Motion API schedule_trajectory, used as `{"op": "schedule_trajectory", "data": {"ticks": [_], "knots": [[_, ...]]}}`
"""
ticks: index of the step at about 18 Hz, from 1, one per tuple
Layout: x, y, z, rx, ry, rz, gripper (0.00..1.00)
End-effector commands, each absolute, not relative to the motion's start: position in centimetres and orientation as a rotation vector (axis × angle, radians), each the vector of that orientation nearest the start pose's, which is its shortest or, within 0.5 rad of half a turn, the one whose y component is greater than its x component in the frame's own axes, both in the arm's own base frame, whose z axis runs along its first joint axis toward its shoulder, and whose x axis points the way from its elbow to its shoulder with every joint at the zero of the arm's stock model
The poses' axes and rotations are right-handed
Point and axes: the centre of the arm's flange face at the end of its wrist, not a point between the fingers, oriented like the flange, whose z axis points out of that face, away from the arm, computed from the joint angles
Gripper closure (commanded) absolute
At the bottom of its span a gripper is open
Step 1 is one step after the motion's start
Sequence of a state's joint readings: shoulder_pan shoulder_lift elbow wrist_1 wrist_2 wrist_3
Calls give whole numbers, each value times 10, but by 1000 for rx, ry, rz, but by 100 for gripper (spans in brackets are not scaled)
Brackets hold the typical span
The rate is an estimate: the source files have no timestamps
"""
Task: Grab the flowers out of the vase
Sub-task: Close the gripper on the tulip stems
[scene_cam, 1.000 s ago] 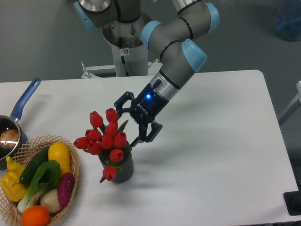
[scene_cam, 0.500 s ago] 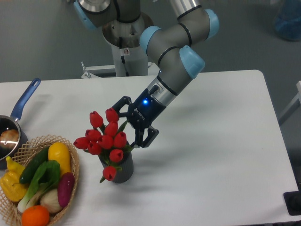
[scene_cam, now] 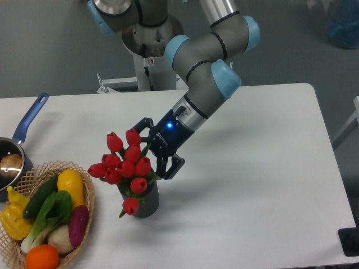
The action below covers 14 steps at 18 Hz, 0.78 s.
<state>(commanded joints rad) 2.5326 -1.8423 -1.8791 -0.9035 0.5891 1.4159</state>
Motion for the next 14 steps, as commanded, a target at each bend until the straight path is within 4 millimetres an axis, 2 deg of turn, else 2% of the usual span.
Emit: {"op": "schedule_trajectory", "data": {"ticks": [6,14], "knots": [[-322,492,309,-2108,544,-353,0],[-331,506,314,-2080,557,-348,0]]}}
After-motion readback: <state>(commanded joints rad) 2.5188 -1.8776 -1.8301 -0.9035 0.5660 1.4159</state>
